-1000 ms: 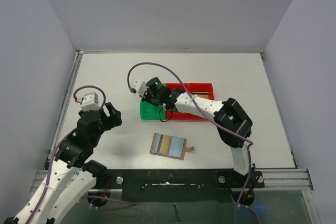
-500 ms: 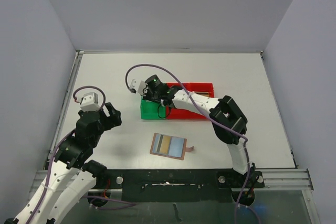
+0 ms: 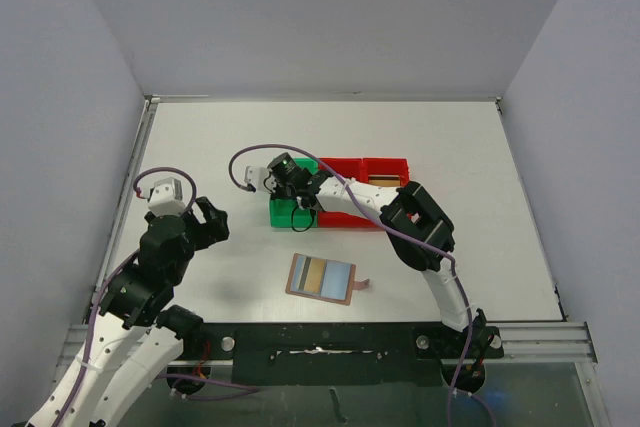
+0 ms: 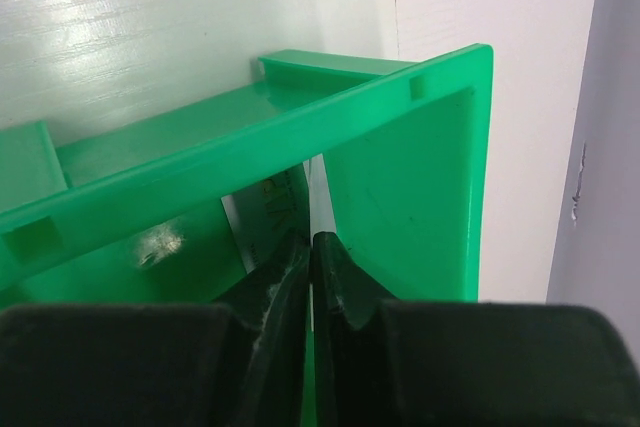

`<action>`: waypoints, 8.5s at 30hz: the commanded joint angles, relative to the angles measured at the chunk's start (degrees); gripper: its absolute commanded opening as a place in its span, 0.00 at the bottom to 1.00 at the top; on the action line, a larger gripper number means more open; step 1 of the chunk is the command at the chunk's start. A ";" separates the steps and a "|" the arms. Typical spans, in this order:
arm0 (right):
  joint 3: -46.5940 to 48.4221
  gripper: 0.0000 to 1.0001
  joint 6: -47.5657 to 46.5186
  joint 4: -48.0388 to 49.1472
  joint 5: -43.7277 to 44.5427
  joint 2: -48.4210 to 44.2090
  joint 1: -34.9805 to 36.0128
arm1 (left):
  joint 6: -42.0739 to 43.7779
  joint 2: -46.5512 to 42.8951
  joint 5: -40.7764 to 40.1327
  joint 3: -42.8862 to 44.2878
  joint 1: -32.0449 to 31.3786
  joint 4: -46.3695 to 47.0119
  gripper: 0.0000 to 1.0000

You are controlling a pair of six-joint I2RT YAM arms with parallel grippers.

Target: Take the credit cards out of the card holder

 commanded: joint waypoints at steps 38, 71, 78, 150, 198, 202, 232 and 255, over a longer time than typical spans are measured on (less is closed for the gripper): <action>5.45 0.33 11.39 0.28 5.09 2.86 -1.06 | 0.59 -0.33 -0.73 0.78 0.29 2.38 0.78; -33.79 0.97 67.27 16.10 -2.49 -45.20 -8.42 | 2.29 4.54 7.97 -0.32 0.46 5.88 0.78; -50.58 0.98 83.99 19.62 -10.50 -56.10 -8.27 | -2.48 10.54 24.23 -5.18 0.32 14.20 0.78; -65.05 0.22 110.43 36.16 -21.41 -36.90 2.05 | -12.64 46.84 36.65 -6.88 -17.29 29.35 0.26; -70.98 0.08 110.64 53.16 -32.50 -32.19 -0.57 | -15.05 43.44 26.71 -6.98 -17.73 21.21 0.15; -70.61 0.00 110.81 53.24 -32.59 -32.16 -0.58 | -14.97 43.29 26.96 -7.13 -17.73 21.25 0.15; -64.91 0.13 102.16 35.29 -33.74 -38.09 -2.20 | -13.01 40.76 27.69 -4.12 -17.73 21.43 0.27; -70.16 0.19 118.78 46.55 -22.40 -32.25 4.45 | -12.50 43.37 34.87 -7.28 -17.81 24.66 0.27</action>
